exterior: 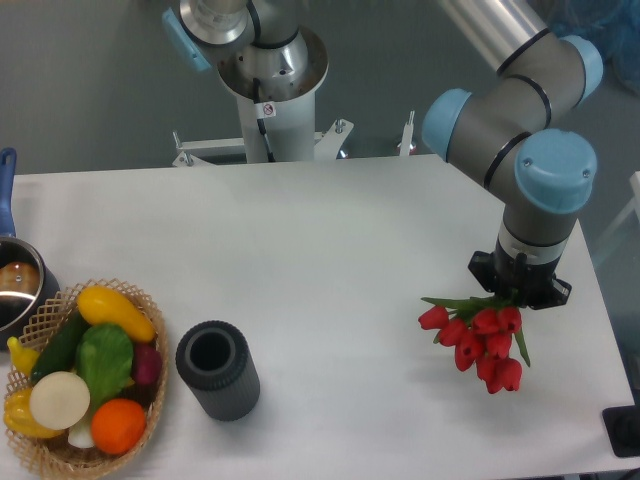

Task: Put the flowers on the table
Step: 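Lower the gripper holding the red tulips toward the table surface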

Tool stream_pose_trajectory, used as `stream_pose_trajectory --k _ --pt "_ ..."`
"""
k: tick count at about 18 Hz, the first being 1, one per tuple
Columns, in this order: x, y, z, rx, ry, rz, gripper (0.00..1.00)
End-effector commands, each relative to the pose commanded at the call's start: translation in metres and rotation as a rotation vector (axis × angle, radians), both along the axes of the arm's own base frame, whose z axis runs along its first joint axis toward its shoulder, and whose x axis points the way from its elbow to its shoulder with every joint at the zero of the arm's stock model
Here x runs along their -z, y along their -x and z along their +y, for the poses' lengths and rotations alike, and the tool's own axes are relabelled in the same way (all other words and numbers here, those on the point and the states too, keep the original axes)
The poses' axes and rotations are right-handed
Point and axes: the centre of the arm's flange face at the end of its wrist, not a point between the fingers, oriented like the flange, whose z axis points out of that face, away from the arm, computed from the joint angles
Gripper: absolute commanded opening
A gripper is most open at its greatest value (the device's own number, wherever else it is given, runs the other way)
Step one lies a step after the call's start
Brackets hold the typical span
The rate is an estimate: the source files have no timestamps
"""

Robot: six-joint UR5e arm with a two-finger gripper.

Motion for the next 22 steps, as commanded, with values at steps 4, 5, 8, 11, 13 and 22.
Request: stream_pose_trajectory --k 4,5,8,11,13,22 --pt "0.001 -0.001 0.001 0.000 0.000 -0.003 0.06" --pt "0.001 0.000 0.001 0.000 -0.001 -0.002 0.07" --pt "0.011 -0.002 0.007 0.006 0.006 -0.012 0.07" --pt "0.026 -0.006 0.008 0.005 0.016 -0.034 0.07" --pt "0.030 -0.007 0.007 0.005 0.020 -0.043 0.07" --pt "0.045 -0.009 0.010 0.008 0.030 -0.065 0.36"
